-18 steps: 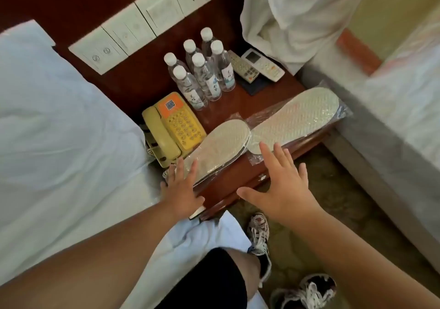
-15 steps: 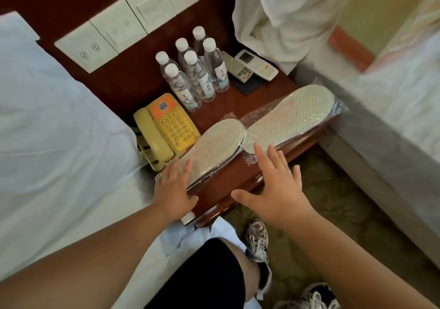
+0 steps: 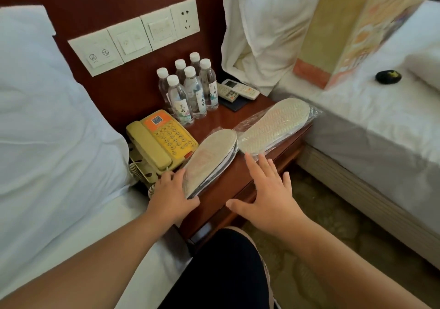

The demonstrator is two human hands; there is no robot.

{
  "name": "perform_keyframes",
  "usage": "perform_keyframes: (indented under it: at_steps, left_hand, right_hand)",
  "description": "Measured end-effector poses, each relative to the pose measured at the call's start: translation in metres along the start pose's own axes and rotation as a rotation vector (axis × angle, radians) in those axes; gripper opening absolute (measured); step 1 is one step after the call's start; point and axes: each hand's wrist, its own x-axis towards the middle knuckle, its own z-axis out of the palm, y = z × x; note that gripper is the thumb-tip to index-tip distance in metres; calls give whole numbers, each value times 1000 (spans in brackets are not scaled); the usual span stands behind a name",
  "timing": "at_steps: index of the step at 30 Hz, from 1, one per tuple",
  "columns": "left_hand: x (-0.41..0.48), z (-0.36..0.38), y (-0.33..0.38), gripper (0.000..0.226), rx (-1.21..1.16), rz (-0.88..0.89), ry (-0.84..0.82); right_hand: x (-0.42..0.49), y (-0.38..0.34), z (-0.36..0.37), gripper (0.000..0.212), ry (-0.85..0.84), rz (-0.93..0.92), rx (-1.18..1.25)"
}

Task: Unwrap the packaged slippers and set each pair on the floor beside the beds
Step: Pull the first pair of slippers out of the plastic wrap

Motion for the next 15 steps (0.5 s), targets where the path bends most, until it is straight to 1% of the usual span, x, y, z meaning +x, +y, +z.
perform_keyframes:
  at_steps: [2,4,5,7,10,11,12,14,15]
  left_hand:
    - [-5,-7,-1,88,-78,-7,-27]
    - [-10,-15,-3,82,-263,-71,-81]
    - [-13,-19,-5,80,-412,-107,-112]
    - [-22,-28,-6,72,-786,-151,-173]
    - [-40,-43,3,50,-1284,-137,-272]
    - [-48,-51,8,46,-1407,-104,-317]
    - [-54,-57,13,47,-1513,-65,-372]
    - [-67,-73,26,59,-1656,28,-474]
    - [-74,-82,33,60,-1701,72,-505]
  right_hand:
    - [-19,-10,9,106,1,18,-13]
    - [-37,-20,13,107,-3,31,-35]
    - [-45,-24,12,106,0,35,-48]
    - [-56,-33,7,107,3,48,-60]
    - [-62,-49,-4,108,9,69,-12]
    - [-63,-55,-7,109,12,80,45]
    - [-64,-62,-11,111,20,95,126]
    - [-64,-75,-17,116,38,123,342]
    - [-64,-83,-19,118,22,132,477]
